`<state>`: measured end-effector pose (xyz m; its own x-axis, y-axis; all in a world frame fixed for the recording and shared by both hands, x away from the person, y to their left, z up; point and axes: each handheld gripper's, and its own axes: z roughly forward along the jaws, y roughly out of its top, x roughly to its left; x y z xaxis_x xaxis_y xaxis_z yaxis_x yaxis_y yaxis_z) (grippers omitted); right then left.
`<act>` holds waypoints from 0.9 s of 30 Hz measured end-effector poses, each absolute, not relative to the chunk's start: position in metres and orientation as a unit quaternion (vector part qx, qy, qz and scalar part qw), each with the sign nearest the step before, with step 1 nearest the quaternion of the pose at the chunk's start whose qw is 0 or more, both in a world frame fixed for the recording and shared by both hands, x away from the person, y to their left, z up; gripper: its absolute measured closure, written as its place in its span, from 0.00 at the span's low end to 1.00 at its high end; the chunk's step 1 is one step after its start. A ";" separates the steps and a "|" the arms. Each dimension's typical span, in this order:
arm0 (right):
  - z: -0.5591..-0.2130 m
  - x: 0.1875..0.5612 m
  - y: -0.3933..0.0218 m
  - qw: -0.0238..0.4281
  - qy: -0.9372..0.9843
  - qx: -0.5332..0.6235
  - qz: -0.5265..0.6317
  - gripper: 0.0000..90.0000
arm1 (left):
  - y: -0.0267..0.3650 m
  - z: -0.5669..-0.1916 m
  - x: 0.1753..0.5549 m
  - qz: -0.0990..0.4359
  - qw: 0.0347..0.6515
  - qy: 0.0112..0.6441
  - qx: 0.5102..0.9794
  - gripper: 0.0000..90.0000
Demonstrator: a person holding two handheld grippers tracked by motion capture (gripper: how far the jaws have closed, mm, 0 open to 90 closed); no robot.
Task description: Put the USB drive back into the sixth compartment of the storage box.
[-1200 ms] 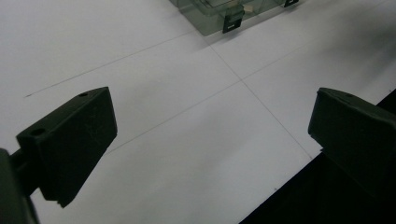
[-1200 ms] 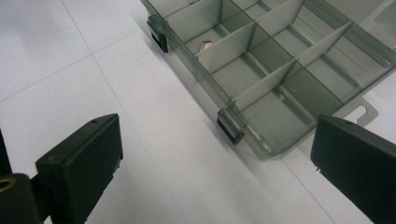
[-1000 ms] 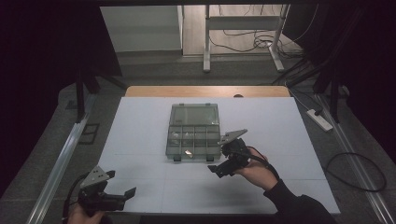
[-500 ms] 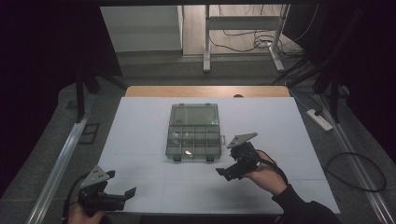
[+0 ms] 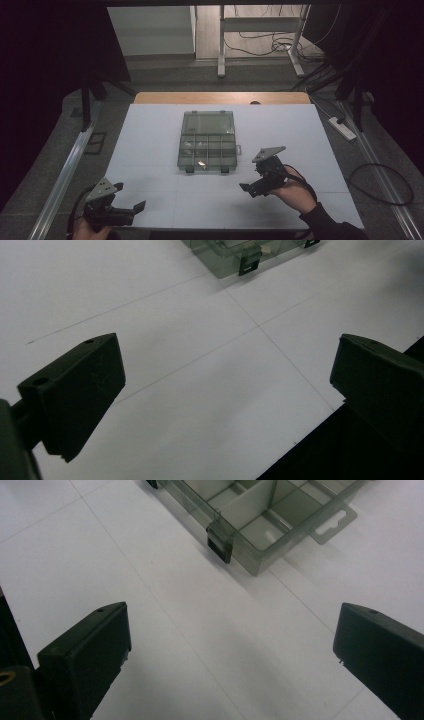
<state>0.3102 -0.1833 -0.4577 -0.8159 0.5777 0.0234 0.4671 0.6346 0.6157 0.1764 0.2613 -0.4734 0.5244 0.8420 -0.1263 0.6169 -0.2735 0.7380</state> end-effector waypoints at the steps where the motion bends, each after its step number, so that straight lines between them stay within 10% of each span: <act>1: -0.458 0.309 -0.185 0.088 0.899 0.291 0.314 0.03 | 0.261 -0.473 0.176 0.147 0.383 0.465 0.784 0.01; 27: -0.456 0.285 -0.236 0.113 0.880 0.340 0.313 0.00 | 0.261 -0.474 0.177 0.146 0.385 0.467 0.782 0.01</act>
